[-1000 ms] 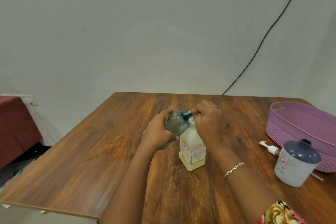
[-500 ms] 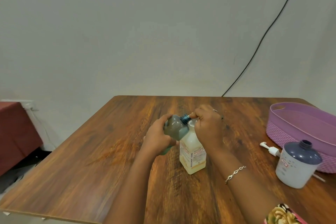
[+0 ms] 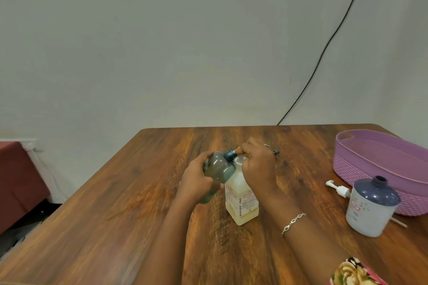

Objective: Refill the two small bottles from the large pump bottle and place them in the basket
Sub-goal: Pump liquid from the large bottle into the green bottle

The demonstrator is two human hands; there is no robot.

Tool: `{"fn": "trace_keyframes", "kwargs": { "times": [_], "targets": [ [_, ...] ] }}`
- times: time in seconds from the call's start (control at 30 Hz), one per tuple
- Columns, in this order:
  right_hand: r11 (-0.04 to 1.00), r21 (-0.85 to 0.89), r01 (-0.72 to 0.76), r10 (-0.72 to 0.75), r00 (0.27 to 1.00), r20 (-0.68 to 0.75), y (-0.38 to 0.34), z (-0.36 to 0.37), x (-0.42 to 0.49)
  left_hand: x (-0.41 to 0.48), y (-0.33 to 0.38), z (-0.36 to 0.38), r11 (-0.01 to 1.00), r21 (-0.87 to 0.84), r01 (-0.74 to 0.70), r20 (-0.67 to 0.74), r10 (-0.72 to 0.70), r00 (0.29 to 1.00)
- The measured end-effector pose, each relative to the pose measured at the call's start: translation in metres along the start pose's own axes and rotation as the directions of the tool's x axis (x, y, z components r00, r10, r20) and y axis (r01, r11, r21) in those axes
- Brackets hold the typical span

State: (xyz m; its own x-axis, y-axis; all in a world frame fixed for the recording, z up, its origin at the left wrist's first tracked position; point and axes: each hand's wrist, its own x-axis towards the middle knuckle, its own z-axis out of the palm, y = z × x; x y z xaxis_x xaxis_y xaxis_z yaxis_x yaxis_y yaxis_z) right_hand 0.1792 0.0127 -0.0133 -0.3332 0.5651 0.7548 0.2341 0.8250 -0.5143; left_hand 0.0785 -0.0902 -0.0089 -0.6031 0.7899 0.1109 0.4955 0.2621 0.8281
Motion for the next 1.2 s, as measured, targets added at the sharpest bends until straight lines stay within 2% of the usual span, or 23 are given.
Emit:
{"fn": "trace_keyframes", "kwargs": {
  "times": [0.2, 0.33, 0.57, 0.83, 1.0, 1.2],
  "targets": [
    [0.999, 0.002, -0.039, 0.039, 0.998, 0.057, -0.006, -0.006, 0.022, 0.003, 0.005, -0.002, 0.997, -0.063, -0.037, -0.012, 0.036, 0.999],
    [0.999, 0.027, -0.030, 0.030, 1.000, -0.006, -0.002, -0.003, 0.012, 0.003, 0.001, -0.001, 0.997, -0.056, -0.051, -0.005, 0.050, 0.999],
    [0.999, 0.052, -0.002, 0.002, 1.000, 0.001, -0.003, -0.003, 0.011, 0.002, -0.003, 0.000, 0.992, -0.119, -0.031, 0.006, 0.032, 0.999],
    [0.997, 0.067, 0.032, -0.031, 0.999, -0.021, 0.000, 0.000, 0.000, 0.004, -0.006, 0.001, 0.995, -0.100, -0.022, 0.025, 0.024, 0.999],
    [0.989, 0.149, -0.007, 0.008, 1.000, -0.008, -0.005, -0.009, 0.005, 0.004, -0.004, 0.003, 0.990, -0.143, -0.014, 0.007, 0.015, 1.000],
    [0.993, 0.116, 0.025, -0.021, 0.999, -0.037, -0.007, -0.008, 0.002, 0.007, -0.003, -0.001, 0.988, -0.151, -0.013, -0.006, 0.013, 1.000]
  ]
}}
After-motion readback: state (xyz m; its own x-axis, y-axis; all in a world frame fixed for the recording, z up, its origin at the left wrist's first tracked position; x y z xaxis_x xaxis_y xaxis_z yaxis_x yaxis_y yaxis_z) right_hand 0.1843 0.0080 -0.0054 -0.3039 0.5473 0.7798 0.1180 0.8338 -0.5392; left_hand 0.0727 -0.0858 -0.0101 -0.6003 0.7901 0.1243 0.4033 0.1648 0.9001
